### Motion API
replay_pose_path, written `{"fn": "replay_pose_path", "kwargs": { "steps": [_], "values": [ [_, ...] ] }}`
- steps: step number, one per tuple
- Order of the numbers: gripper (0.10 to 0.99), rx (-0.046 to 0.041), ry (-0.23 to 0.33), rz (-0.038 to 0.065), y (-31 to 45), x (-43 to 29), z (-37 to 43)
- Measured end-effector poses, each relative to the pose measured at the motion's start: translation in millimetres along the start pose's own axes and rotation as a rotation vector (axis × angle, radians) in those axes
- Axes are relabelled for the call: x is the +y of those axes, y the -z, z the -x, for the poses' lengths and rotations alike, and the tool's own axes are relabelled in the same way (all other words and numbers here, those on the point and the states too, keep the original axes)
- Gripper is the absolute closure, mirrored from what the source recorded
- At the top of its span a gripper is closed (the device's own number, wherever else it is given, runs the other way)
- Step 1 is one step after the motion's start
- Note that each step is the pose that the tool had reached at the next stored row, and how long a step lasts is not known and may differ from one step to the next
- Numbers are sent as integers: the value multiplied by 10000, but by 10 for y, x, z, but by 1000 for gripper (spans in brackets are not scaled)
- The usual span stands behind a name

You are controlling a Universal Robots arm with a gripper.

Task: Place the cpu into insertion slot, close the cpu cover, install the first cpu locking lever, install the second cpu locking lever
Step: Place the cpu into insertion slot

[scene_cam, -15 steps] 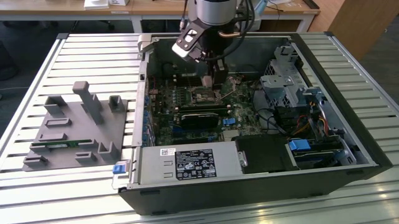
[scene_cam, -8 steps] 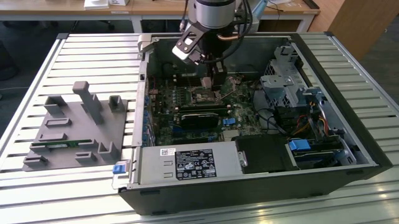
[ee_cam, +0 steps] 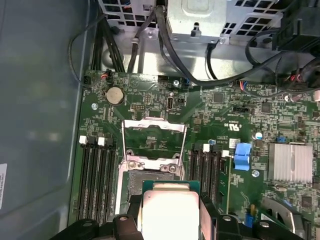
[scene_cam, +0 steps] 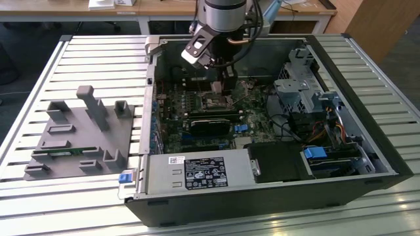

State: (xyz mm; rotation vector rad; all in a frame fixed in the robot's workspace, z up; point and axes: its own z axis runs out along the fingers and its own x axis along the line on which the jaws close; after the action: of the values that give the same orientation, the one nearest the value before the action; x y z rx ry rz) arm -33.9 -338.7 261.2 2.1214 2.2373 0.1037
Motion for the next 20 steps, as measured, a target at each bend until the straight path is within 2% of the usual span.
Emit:
{"fn": "replay_pose_path", "kwargs": {
  "steps": [20],
  "values": [
    [545,-4,-5,-3,-76,-7,0]
  ]
}}
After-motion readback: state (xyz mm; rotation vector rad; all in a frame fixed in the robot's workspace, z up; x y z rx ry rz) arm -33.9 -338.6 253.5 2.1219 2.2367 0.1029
